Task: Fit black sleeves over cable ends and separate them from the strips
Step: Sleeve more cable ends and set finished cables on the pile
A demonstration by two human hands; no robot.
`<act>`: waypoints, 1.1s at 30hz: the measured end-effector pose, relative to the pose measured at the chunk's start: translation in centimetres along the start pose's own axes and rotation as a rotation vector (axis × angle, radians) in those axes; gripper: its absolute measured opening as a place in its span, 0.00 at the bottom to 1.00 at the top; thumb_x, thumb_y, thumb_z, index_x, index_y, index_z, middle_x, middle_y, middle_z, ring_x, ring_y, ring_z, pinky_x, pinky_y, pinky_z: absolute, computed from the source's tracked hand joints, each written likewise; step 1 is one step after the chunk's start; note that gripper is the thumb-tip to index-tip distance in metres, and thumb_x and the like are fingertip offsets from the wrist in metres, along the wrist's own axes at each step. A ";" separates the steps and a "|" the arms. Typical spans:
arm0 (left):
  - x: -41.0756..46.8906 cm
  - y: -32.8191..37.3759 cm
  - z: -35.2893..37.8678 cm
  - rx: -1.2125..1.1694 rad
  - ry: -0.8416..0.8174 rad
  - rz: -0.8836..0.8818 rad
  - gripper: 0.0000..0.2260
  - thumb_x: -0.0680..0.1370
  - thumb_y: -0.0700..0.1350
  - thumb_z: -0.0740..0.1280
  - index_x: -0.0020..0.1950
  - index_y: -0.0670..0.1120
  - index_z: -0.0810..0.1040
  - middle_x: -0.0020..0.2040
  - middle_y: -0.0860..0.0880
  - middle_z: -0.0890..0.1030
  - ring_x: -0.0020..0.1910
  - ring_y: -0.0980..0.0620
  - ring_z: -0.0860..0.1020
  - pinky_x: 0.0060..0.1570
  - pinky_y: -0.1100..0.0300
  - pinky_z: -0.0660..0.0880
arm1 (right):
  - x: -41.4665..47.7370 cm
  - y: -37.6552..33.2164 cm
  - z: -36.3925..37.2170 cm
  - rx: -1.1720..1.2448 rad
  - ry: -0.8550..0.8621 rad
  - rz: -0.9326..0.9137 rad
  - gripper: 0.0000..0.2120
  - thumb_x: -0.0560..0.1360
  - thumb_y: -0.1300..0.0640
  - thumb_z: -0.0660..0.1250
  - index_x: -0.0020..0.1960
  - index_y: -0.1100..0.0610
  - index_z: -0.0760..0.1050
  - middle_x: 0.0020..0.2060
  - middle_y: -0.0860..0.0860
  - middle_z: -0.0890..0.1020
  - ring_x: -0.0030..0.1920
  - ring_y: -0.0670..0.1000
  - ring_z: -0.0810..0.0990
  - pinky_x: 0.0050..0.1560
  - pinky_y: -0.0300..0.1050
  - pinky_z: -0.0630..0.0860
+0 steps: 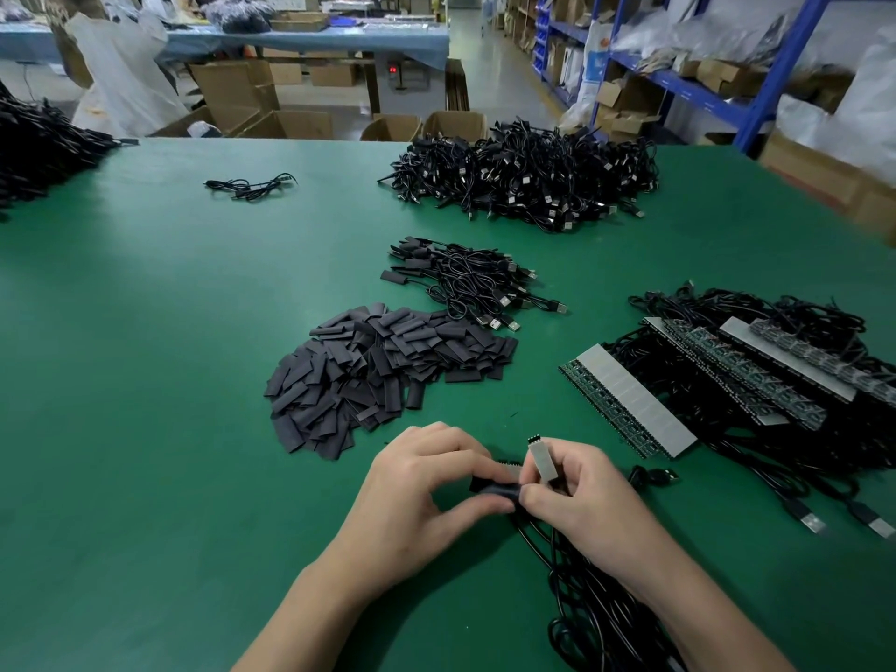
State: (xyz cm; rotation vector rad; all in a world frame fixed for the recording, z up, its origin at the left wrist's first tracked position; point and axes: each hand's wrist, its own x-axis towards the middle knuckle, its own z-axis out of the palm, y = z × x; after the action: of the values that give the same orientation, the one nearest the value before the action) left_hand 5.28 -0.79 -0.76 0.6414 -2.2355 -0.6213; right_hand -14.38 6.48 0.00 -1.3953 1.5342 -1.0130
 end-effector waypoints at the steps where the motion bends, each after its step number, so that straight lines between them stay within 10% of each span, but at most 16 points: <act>1: 0.0 0.0 -0.1 0.004 -0.005 0.005 0.07 0.76 0.56 0.75 0.54 0.59 0.85 0.48 0.61 0.81 0.49 0.62 0.78 0.51 0.55 0.75 | 0.0 0.0 0.0 -0.004 0.003 -0.003 0.10 0.65 0.46 0.67 0.37 0.52 0.75 0.28 0.44 0.68 0.30 0.45 0.65 0.32 0.37 0.63; 33: 0.1 -0.4 -0.7 -0.122 0.228 -0.185 0.06 0.72 0.46 0.78 0.49 0.49 0.88 0.46 0.57 0.84 0.48 0.55 0.82 0.49 0.69 0.72 | -0.5 -1.0 0.3 0.045 0.128 -0.127 0.11 0.81 0.60 0.69 0.47 0.44 0.79 0.37 0.48 0.84 0.41 0.47 0.83 0.44 0.36 0.78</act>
State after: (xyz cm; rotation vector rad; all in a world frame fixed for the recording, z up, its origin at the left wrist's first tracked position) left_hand 5.86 -1.32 -0.46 0.8200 -1.9263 -0.7317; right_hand -13.78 6.91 0.83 -1.4347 1.5203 -1.2278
